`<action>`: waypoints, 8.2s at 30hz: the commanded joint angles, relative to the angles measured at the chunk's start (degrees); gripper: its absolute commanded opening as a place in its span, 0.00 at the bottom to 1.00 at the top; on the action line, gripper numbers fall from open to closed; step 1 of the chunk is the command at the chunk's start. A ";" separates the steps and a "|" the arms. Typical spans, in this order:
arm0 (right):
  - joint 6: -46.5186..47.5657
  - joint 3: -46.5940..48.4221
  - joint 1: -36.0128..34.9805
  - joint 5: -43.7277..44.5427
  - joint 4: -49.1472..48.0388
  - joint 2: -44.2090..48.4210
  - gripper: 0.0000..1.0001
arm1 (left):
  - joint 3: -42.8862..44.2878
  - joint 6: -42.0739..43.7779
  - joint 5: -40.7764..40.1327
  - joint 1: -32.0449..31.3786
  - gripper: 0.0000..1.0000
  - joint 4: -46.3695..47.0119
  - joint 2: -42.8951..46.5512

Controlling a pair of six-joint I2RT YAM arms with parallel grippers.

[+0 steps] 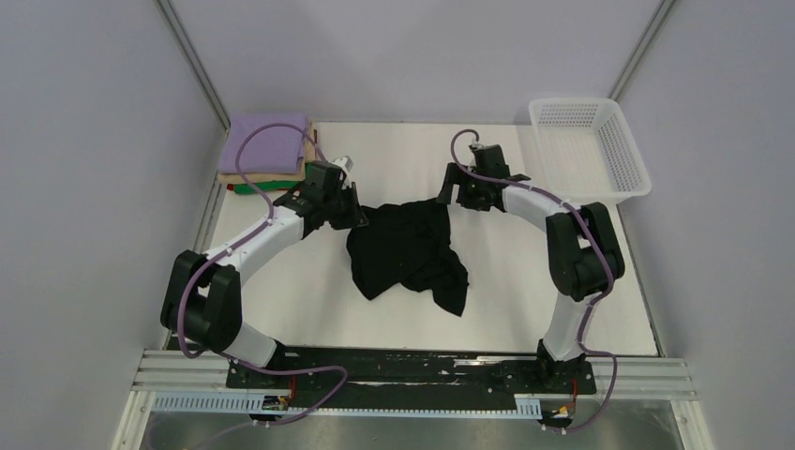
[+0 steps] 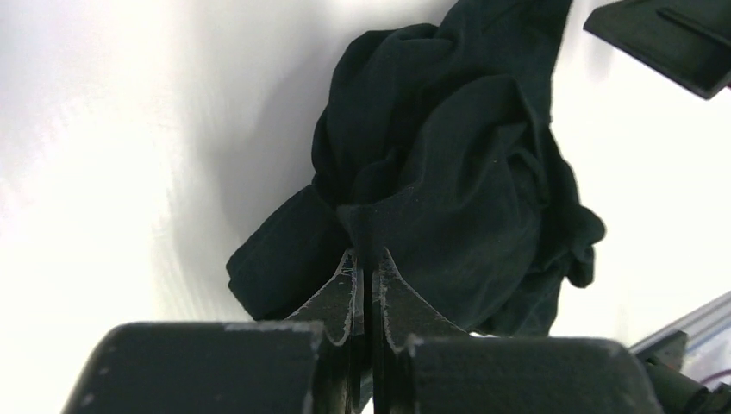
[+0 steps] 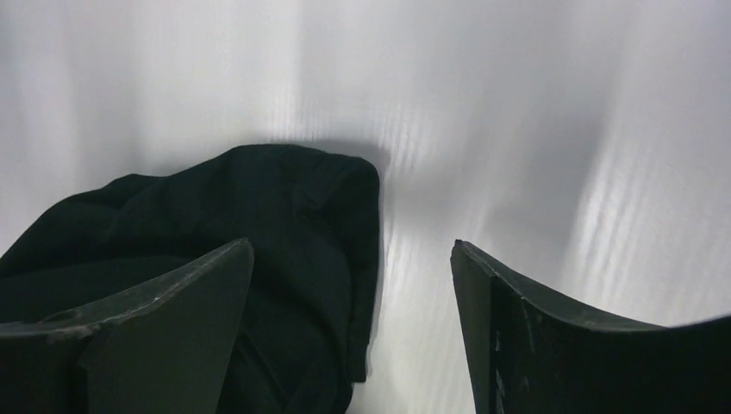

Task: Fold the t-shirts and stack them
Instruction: Flatten out the tshirt

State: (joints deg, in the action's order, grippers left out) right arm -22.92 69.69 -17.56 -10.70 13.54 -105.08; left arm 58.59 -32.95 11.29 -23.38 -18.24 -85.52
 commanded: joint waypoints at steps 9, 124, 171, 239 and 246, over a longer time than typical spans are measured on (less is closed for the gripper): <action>0.56 12.63 -5.50 -0.15 -1.76 -14.70 0.47 | 2.31 4.41 -7.50 0.00 0.00 -5.32 2.91; -26.43 -23.09 -27.36 32.17 24.71 17.52 0.00 | -9.86 -2.87 -19.24 9.93 0.00 -5.91 15.22; 26.86 46.99 2.63 10.67 19.47 51.10 0.00 | 49.47 13.61 -7.27 9.67 0.00 -12.59 34.49; -10.29 39.71 7.27 -2.34 -8.35 -31.61 1.00 | 3.96 2.05 -17.45 6.86 1.00 -6.51 -10.08; -18.02 53.86 6.49 -1.68 -16.93 -39.58 1.00 | 5.13 1.89 -17.89 6.85 1.00 -8.04 -9.67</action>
State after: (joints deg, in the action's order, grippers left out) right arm -35.31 114.15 -10.28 -12.16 4.38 -141.23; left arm 61.60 -30.33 -5.08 -16.69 -25.58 -96.44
